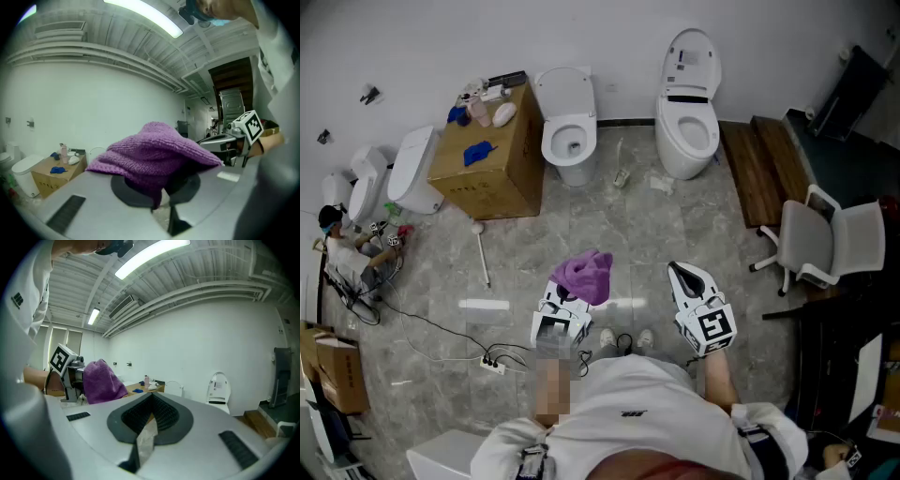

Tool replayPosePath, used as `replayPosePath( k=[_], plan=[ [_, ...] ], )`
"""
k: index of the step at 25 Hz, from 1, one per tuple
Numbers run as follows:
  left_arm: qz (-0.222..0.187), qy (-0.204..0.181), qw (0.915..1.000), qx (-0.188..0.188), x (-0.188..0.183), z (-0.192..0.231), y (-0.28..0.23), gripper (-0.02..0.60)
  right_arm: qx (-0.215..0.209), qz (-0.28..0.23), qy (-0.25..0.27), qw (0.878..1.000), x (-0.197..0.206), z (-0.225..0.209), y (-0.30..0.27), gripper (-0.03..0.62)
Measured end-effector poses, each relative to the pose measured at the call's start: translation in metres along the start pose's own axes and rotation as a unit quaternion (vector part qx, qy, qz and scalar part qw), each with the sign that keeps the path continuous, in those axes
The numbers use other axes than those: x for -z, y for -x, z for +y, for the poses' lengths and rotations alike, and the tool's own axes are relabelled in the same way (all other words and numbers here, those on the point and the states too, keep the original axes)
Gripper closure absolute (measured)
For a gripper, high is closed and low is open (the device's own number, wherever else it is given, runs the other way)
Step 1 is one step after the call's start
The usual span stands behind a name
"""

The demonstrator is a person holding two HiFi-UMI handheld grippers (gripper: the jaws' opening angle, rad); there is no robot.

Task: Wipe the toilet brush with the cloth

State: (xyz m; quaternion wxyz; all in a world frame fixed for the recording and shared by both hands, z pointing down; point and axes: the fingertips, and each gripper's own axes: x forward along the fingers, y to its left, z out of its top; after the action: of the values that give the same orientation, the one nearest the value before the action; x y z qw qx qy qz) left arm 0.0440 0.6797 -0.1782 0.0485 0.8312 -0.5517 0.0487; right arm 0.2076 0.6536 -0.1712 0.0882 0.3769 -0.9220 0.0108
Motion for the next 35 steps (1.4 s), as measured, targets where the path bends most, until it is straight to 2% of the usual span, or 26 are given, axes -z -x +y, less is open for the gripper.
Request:
replayPosePath(
  k=[13, 19, 27, 35],
  plan=[
    [-0.005, -0.009, 0.9997, 0.023, 0.008, 0.063, 0.012, 0.543, 0.04, -0.001, 0.0, 0.999, -0.002, 0.037, -0.047, 0.599],
    [-0.004, -0.011, 0.9997, 0.023, 0.014, 0.088, -0.002, 0.543, 0.047, 0.001, 0.003, 0.999, 0.0, 0.035, -0.069, 0.599],
    [-0.008, -0.012, 0.9997, 0.021, 0.001, 0.107, -0.047, 0.543, 0.038, -0.005, 0.003, 0.999, -0.008, -0.001, -0.112, 0.599],
    [-0.009, -0.004, 0.9999, 0.011, -0.007, 0.124, -0.117, 0.543, 0.014, -0.011, -0.015, 1.0, -0.006, -0.06, -0.165, 0.599]
  ],
)
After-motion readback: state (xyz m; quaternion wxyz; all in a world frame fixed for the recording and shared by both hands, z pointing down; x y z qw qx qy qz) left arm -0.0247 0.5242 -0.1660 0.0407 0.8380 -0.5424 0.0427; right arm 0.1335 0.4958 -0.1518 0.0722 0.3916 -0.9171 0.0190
